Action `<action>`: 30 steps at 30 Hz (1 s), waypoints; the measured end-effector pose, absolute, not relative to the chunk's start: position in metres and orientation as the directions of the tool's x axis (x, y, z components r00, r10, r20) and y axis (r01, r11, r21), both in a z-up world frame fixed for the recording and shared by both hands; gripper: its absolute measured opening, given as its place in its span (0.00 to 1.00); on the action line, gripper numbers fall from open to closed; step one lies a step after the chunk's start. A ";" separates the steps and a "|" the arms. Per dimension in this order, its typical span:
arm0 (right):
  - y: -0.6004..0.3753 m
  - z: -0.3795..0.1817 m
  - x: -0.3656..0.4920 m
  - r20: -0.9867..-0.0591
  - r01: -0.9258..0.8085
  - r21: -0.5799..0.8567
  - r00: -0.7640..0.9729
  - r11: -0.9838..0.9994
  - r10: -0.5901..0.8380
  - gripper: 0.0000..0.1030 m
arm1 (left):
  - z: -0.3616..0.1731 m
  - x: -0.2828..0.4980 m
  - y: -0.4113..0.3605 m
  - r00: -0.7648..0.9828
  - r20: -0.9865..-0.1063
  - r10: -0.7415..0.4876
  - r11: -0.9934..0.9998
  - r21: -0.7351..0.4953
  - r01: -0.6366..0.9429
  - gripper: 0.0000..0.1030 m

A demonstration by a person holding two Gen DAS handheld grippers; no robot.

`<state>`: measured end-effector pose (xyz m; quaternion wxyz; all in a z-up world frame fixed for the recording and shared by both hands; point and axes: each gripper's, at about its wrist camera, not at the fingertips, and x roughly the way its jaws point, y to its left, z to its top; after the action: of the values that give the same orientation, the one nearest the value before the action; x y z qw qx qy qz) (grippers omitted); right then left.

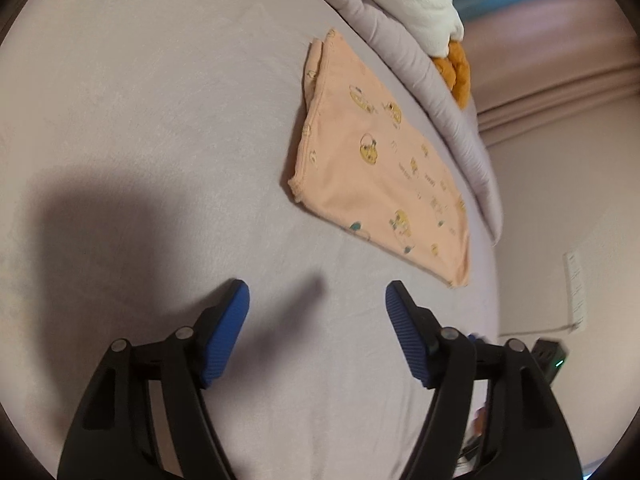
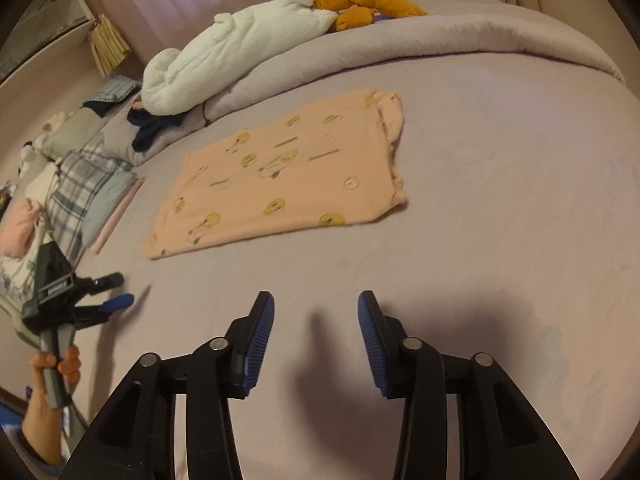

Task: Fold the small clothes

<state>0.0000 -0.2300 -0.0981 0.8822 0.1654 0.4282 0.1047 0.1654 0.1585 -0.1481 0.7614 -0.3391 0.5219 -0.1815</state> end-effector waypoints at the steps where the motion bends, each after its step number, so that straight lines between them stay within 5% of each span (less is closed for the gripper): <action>1: -0.228 -0.100 0.000 -0.718 -0.046 0.394 0.608 0.918 0.339 0.43 | -0.150 0.169 0.161 0.394 -0.649 -0.651 0.677 -0.731 -0.086 0.73; 14: -0.205 -0.102 0.023 -0.662 -0.089 0.509 0.595 0.856 0.455 0.43 | -0.159 0.231 0.166 0.439 -0.498 -0.748 0.504 -0.856 -0.114 0.74; 27: -0.149 -0.092 0.113 -0.657 -0.169 0.465 0.592 0.869 0.467 0.43 | -0.161 0.295 0.135 0.431 -0.553 -0.713 0.572 -0.814 -0.098 0.73; 30: -0.134 -0.089 0.142 -0.666 -0.179 0.443 0.590 0.878 0.456 0.43 | -0.158 0.299 0.128 0.432 -0.601 -0.672 0.630 -0.771 -0.092 0.59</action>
<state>0.1418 -0.1336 -0.0887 0.8758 0.1673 0.4148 0.1812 0.2991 0.1281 -0.1575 0.7538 -0.3847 0.4969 -0.1922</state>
